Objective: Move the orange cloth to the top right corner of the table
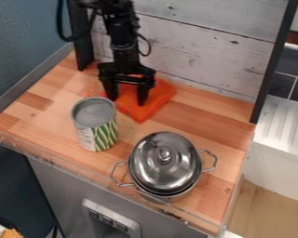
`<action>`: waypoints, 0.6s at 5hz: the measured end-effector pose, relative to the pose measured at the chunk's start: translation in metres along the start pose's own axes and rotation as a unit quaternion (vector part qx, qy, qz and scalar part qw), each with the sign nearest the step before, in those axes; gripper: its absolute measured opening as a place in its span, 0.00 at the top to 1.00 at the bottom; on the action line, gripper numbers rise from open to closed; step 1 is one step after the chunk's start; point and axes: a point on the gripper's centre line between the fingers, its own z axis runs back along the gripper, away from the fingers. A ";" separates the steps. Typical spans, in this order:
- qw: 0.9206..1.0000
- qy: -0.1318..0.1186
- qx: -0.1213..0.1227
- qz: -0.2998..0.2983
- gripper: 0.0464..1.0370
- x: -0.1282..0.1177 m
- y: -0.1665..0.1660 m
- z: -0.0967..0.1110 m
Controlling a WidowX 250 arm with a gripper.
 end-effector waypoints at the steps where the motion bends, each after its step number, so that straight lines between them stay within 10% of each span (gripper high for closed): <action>1: 1.000 0.007 0.001 0.010 0.04 -0.003 -0.024 -0.002; 3: 0.999 0.012 0.020 -0.023 0.04 -0.017 -0.086 -0.006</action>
